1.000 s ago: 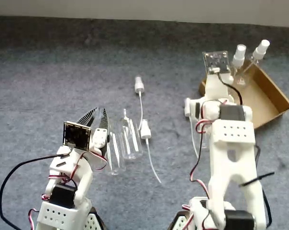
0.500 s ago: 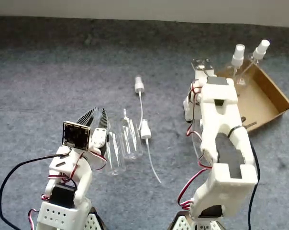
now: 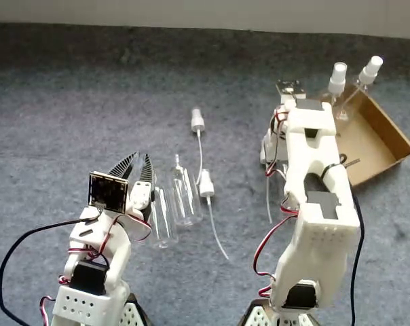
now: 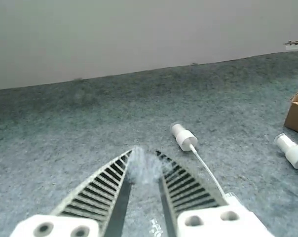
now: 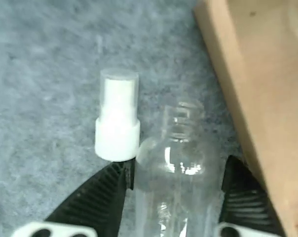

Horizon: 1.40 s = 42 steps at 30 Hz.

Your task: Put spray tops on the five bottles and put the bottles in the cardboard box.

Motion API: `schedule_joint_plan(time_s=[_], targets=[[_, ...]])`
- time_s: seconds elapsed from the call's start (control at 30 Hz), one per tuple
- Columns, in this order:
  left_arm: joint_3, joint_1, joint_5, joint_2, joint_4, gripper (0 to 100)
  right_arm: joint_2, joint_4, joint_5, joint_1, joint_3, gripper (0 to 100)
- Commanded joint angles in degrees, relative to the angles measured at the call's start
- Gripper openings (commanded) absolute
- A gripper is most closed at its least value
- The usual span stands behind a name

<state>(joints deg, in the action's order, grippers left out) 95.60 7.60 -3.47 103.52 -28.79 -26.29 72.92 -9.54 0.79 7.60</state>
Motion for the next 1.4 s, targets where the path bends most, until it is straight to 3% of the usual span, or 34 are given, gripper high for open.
schedule_joint_plan(time_s=[0.0,0.57,0.83,1.1,1.37], targets=[[0.04,-0.13,0.62,1.01,0.18,1,1.36,0.48,0.70,-0.57,3.47,15.0],[0.04,-0.13,0.62,1.01,0.18,1,1.10,16.13,0.18,11.38,10.77,13.7],[0.04,-0.13,0.62,1.01,0.18,1,1.10,16.40,0.18,10.68,10.77,13.8],[0.04,-0.13,0.62,1.01,0.18,1,0.92,18.42,0.18,4.97,12.62,13.8],[0.04,-0.13,0.62,1.01,0.18,1,0.40,10.51,0.18,4.35,6.90,13.8]])
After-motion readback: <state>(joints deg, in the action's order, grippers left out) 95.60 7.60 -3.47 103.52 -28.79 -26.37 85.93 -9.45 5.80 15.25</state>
